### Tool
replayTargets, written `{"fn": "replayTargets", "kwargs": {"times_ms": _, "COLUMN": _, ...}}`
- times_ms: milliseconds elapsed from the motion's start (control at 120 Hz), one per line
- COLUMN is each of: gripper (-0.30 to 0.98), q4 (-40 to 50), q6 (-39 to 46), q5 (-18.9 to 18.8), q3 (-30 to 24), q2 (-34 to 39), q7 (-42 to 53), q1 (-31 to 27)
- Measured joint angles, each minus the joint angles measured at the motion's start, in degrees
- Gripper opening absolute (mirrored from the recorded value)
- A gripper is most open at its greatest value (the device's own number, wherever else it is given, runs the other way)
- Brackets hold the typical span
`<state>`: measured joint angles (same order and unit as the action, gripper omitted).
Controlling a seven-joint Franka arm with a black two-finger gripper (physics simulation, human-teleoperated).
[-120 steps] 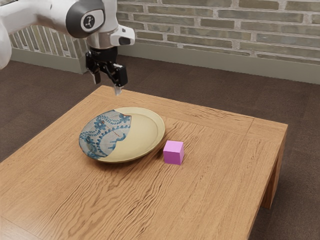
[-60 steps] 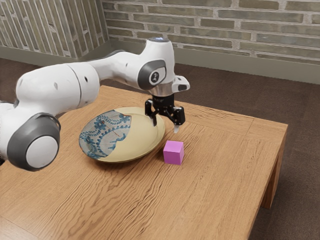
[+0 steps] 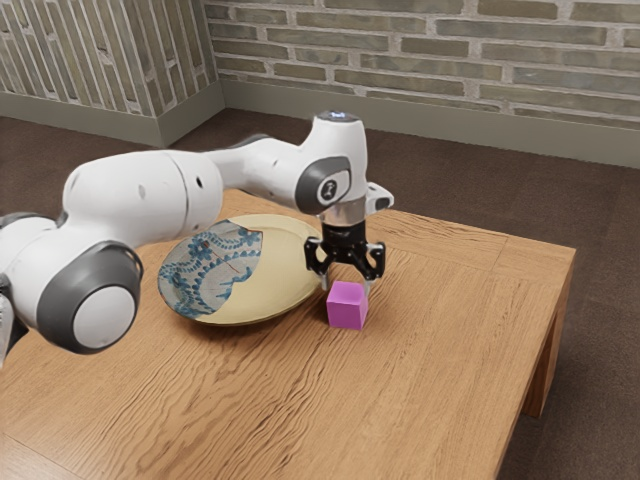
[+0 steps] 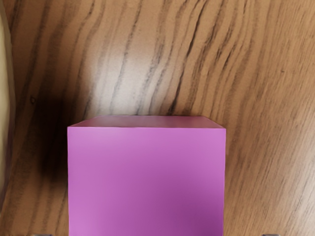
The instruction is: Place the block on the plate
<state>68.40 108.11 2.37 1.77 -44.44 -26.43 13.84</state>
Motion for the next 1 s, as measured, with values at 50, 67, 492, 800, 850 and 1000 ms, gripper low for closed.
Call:
{"fn": "replayTargets", "kwargs": {"times_ms": 50, "gripper": 0.52, "q4": 0.0, "q6": 0.1, "q5": -0.1, "q3": 0.0, "q2": -0.1, "q7": -1.0, "q1": 0.0}}
{"fn": "replayTargets", "kwargs": {"times_ms": 67, "gripper": 0.51, "q4": -0.1, "q6": 0.1, "q5": -0.1, "q3": 0.0, "q2": -0.1, "q7": -1.3, "q1": 0.0}}
{"fn": "replayTargets", "kwargs": {"times_ms": 492, "gripper": 0.50, "q4": -3.7, "q6": 1.7, "q5": -1.4, "q3": 0.3, "q2": -3.2, "q7": -4.4, "q1": -0.4}}
{"fn": "replayTargets", "kwargs": {"times_ms": 800, "gripper": 0.49, "q4": -2.8, "q6": 2.7, "q5": -2.5, "q3": 0.3, "q2": -3.4, "q7": -3.3, "q1": -0.4}}
{"fn": "replayTargets", "kwargs": {"times_ms": 850, "gripper": 0.49, "q4": -2.4, "q6": 3.1, "q5": -2.5, "q3": 0.3, "q2": -3.5, "q7": -3.2, "q1": -0.4}}
{"fn": "replayTargets", "kwargs": {"times_ms": 1000, "gripper": 0.49, "q4": -1.9, "q6": 4.4, "q5": -2.3, "q3": 0.3, "q2": -4.0, "q7": -2.8, "q1": -0.4}}
